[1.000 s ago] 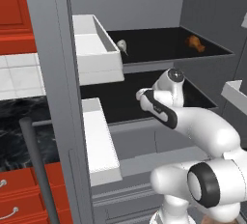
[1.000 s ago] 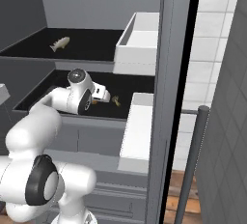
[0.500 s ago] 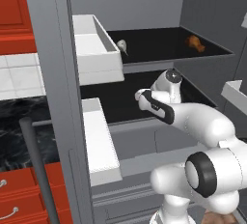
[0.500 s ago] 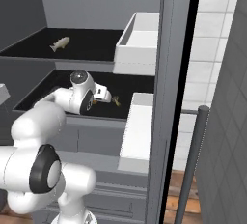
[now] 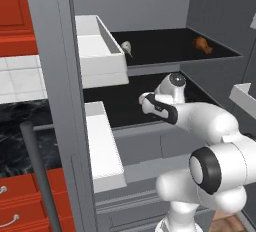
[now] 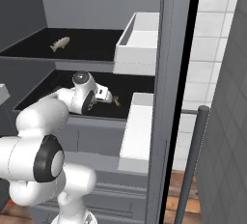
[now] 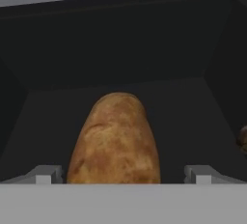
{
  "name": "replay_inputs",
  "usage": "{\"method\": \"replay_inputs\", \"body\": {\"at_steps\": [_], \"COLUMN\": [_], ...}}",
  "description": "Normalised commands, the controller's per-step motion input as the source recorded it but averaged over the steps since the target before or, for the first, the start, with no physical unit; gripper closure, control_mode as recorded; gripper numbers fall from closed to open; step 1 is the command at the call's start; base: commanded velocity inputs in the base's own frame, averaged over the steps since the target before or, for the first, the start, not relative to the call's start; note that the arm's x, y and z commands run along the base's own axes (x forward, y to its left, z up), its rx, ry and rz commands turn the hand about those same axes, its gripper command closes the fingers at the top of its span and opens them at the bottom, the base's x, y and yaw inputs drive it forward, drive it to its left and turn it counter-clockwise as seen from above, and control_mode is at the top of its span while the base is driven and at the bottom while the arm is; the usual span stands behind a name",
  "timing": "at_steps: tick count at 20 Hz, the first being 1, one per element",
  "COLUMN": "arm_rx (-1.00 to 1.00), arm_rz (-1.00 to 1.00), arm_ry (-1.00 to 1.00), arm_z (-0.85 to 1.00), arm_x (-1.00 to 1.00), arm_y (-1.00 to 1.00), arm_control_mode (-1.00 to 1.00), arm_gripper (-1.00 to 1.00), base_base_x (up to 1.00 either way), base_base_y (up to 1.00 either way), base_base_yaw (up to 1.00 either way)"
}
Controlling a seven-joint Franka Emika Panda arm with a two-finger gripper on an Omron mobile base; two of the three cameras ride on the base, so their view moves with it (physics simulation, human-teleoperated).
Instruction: Gather the potato and mushroom from the fridge and place them on a tray on the dining counter. Then gather the fish and chicken drumstick from the fridge and place them on the other tray.
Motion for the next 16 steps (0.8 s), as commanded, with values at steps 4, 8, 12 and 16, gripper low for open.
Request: {"method": "replay_inputs", "body": {"at_steps": [4, 8, 12, 16], "arm_rx": [0.0, 0.0, 0.01, 0.02], "arm_rz": [0.0, 0.0, 0.0, -0.01], "arm_ry": [0.0, 0.04, 0.0, -0.02], "arm_z": [-0.23, -0.15, -0.05, 0.14], "arm_x": [0.01, 0.0, -0.16, -0.59], "arm_y": [0.0, 0.0, 0.0, 0.0], "arm_control_mode": [-1.0, -1.0, -1.0, -1.0], "arm_gripper": [1.0, 1.0, 1.0, 1.0], "base_base_x": [0.0, 0.0, 0.0, 0.0], "base_base_y": [0.0, 0.0, 0.0, 0.0], "base_base_yaw": [0.0, 0.0, 0.0, 0.0]}}
